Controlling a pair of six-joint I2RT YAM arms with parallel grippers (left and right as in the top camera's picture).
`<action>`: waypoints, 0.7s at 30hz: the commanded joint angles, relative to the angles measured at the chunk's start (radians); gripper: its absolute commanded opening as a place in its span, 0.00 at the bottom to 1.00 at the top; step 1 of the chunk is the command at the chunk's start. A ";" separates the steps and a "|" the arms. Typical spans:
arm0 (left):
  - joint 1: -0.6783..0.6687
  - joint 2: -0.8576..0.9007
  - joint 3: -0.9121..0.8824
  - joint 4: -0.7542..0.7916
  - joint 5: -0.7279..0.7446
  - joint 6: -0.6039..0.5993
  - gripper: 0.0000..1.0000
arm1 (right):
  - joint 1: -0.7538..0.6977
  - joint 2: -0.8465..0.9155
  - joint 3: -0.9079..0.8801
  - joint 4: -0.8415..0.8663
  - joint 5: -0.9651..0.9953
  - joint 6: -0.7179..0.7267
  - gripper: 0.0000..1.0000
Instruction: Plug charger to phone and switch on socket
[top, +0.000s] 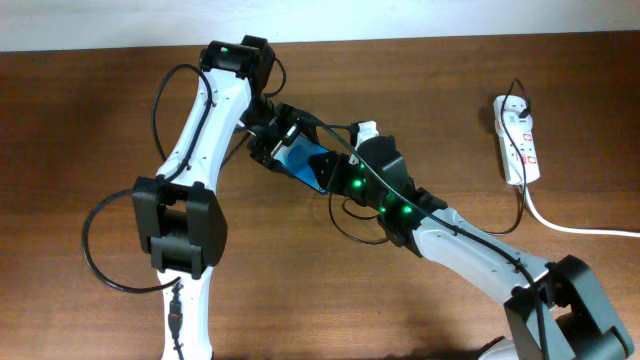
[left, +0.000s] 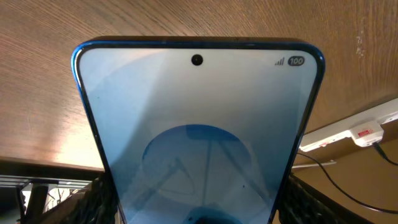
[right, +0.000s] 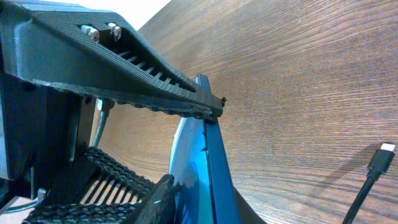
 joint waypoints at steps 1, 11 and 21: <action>-0.006 -0.018 0.020 -0.008 0.005 -0.013 0.00 | 0.007 0.009 0.018 0.006 -0.007 -0.063 0.22; -0.006 -0.018 0.020 -0.008 0.006 -0.013 0.00 | 0.006 0.009 0.018 0.027 0.012 -0.063 0.05; -0.005 -0.018 0.020 -0.006 0.005 0.002 0.00 | -0.004 0.008 0.019 0.040 0.038 -0.037 0.04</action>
